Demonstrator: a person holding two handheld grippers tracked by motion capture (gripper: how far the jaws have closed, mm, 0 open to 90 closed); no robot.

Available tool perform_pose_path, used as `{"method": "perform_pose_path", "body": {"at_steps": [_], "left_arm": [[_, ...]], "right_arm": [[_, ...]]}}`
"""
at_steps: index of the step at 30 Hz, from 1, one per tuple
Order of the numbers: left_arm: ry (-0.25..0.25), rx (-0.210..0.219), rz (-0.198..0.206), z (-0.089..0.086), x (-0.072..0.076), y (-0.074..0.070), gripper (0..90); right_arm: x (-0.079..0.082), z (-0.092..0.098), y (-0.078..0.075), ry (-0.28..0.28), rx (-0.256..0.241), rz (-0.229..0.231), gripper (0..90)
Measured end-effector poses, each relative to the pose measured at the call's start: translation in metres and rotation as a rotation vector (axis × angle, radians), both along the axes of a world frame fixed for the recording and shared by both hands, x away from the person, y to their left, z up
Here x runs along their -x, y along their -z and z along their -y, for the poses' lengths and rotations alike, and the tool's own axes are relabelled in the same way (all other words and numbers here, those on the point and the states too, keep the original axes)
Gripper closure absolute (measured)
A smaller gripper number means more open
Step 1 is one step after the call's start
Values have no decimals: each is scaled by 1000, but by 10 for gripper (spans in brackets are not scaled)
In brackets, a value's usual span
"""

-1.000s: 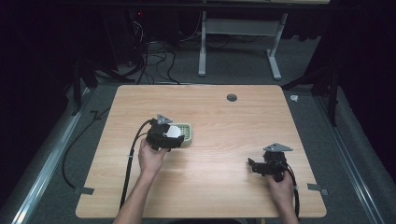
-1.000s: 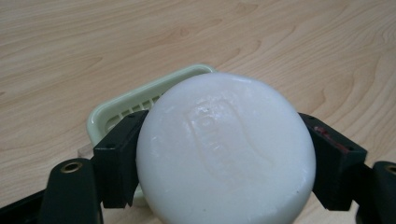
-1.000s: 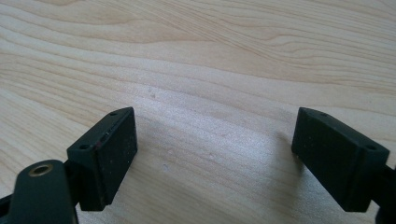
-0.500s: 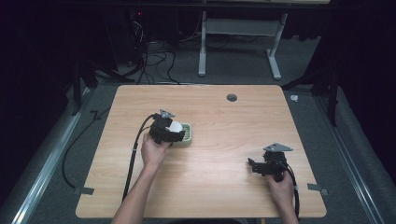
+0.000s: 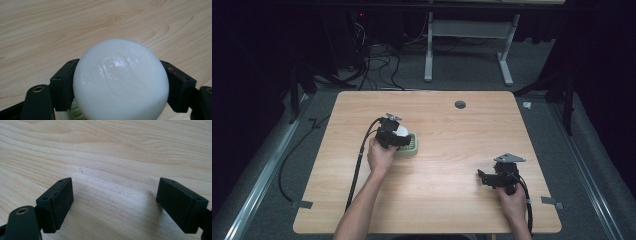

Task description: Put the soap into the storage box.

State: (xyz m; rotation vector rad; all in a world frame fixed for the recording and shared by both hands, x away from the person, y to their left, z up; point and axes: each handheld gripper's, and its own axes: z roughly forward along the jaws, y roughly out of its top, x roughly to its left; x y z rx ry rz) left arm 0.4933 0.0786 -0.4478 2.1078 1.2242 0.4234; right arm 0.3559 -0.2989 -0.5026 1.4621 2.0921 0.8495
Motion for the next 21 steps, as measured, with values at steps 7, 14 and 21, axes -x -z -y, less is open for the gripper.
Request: {"method": "perform_pose_path", "body": {"at_steps": [7, 14, 21], "left_arm": [[-10, -14, -18, 2, -4, 9, 248], [-7, -29, -34, 3, -5, 17, 248], [-16, -40, -39, 3, -6, 21, 248]], "right_arm": [[0, 0, 0, 0, 0, 0, 152], [0, 0, 0, 0, 0, 0, 152], [0, 0, 0, 0, 0, 0, 152]]}}
